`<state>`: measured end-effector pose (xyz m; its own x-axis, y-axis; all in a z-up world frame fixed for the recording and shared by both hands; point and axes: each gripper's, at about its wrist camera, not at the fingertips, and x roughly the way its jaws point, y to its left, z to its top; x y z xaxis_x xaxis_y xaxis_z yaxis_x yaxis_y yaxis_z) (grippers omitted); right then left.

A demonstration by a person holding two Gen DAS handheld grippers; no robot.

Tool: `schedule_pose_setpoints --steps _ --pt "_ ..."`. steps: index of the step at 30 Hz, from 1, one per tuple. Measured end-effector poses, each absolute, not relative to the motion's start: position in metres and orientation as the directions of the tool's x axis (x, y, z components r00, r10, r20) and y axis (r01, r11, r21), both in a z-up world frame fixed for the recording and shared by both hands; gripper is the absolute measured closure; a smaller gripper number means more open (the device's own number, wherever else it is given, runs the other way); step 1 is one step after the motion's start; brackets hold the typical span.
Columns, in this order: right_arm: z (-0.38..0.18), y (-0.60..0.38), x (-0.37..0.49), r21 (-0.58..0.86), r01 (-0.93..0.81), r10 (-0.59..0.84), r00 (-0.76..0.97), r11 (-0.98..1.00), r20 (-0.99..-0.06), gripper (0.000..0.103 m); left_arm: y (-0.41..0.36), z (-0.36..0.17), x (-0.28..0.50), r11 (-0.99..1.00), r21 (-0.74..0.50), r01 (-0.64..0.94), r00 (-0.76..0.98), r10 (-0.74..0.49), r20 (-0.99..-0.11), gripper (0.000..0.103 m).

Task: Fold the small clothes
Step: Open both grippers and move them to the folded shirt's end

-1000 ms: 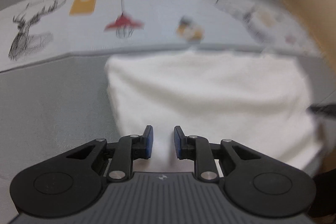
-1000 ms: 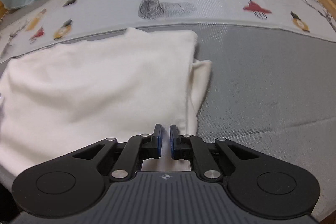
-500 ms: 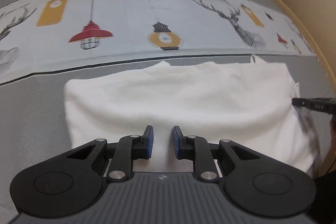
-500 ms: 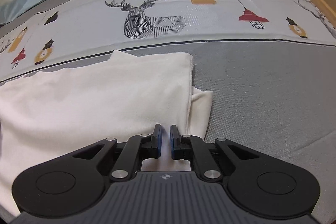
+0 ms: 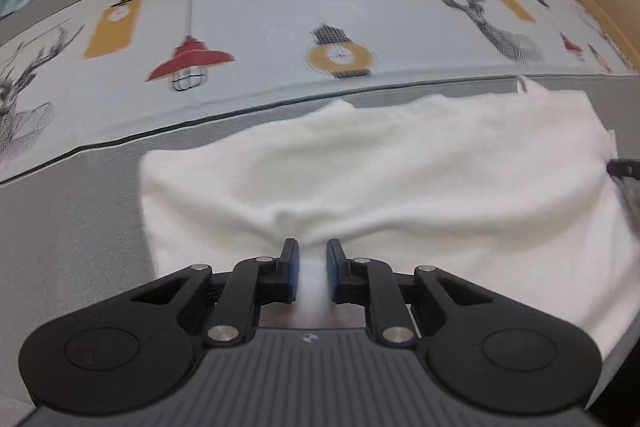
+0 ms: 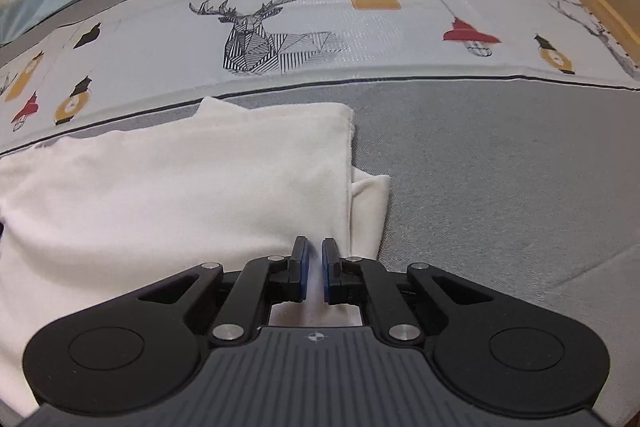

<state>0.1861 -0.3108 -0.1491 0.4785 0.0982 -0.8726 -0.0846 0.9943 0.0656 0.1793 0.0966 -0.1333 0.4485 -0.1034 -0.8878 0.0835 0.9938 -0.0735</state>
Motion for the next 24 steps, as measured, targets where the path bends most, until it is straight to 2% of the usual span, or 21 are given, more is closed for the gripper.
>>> schedule_pose_setpoints --steps 2,7,13,16,17,19,21,24 --pt "-0.135 -0.306 0.176 0.043 -0.085 0.082 0.528 0.995 -0.845 0.096 0.108 -0.116 0.173 0.996 -0.085 0.010 0.507 -0.079 -0.859 0.086" --pt "-0.091 -0.273 0.127 0.036 -0.216 0.172 0.653 0.976 -0.738 0.095 0.133 -0.069 0.137 0.995 -0.099 0.002 0.611 -0.079 -0.787 0.085" --pt "-0.068 -0.211 0.060 0.173 -0.324 0.355 0.672 0.930 -0.649 0.095 0.168 -0.015 0.065 0.988 -0.154 0.013 0.693 -0.120 -0.711 0.082" --pt "-0.062 -0.165 0.030 0.224 -0.403 0.448 0.641 0.888 -0.623 0.097 0.184 -0.014 0.026 0.984 -0.179 -0.022 0.729 -0.107 -0.676 0.079" --pt "-0.062 -0.148 0.022 0.234 -0.445 0.486 0.619 0.864 -0.617 0.096 0.188 -0.017 0.020 0.981 -0.183 -0.058 0.706 -0.090 -0.703 0.079" --pt "-0.067 -0.113 0.005 0.224 -0.537 0.542 0.560 0.813 -0.626 0.096 0.197 -0.015 0.009 0.982 -0.167 -0.088 0.719 -0.053 -0.693 0.079" --pt "-0.074 -0.082 -0.008 0.187 -0.619 0.570 0.508 0.763 -0.646 0.096 0.209 -0.015 0.004 0.982 -0.146 -0.120 0.718 -0.016 -0.696 0.079" --pt "-0.088 -0.041 -0.027 0.119 -0.726 0.583 0.431 0.677 -0.689 0.096 0.229 -0.018 0.003 0.969 -0.183 -0.168 0.704 -0.013 -0.710 0.079"
